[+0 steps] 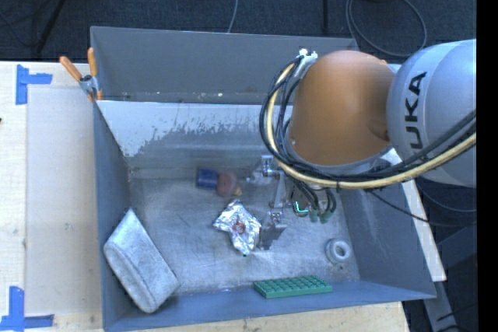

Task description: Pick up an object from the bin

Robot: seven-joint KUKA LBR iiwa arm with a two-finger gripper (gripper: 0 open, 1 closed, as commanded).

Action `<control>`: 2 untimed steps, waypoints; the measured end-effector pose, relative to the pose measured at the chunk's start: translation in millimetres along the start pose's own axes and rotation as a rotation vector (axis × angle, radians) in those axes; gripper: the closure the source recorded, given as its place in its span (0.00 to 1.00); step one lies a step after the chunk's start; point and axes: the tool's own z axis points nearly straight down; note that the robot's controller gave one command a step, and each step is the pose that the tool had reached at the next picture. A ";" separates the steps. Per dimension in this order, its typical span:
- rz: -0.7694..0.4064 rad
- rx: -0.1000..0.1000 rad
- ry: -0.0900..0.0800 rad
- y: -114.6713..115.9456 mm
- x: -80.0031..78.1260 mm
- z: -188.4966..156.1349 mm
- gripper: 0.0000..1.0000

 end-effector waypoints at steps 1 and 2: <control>-0.096 0.000 0.000 -43.3 -18.8 131.5 0.00; -0.111 -0.002 -0.013 -11.2 -28.5 162.6 0.00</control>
Offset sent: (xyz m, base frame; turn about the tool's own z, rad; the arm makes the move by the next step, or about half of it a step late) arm 0.0194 -0.0424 -0.1263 -0.0973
